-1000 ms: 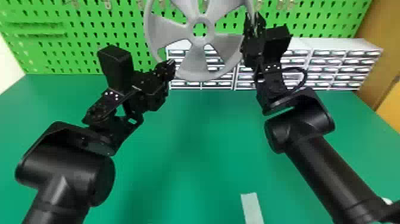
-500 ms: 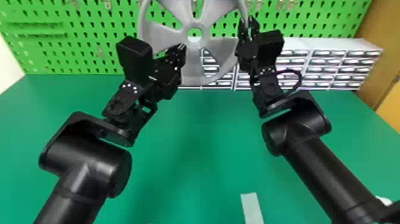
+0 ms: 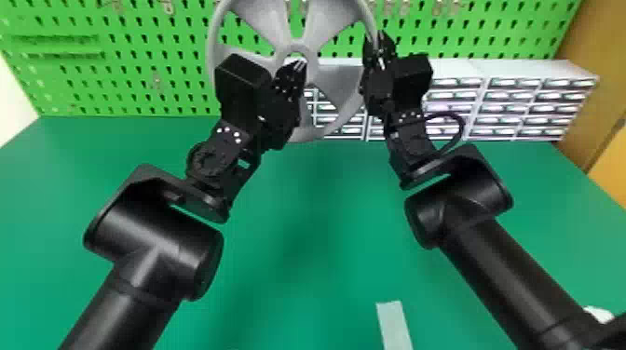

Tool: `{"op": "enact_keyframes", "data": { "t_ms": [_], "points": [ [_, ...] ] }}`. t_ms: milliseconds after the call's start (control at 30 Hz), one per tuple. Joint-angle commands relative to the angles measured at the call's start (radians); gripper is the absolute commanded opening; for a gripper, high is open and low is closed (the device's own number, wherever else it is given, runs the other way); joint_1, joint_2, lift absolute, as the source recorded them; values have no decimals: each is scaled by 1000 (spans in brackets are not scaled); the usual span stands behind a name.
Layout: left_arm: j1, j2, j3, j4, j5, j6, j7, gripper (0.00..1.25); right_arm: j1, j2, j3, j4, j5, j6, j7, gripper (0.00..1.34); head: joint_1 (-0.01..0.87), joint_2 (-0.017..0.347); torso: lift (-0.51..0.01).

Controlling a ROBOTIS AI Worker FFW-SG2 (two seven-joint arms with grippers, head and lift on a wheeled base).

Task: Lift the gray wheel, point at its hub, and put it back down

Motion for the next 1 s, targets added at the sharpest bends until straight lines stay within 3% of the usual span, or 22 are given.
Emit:
{"op": "enact_keyframes", "data": {
  "t_ms": [0,967],
  "points": [
    [-15,0,-8,20,-10,-1,0,26,1,0,5,0,0,0,0,20,692,48,-88],
    [-46,11,7,63,-64,3,-1,25,16,-6,21,-25,3,0,0,22,692,48,-88]
  ]
}}
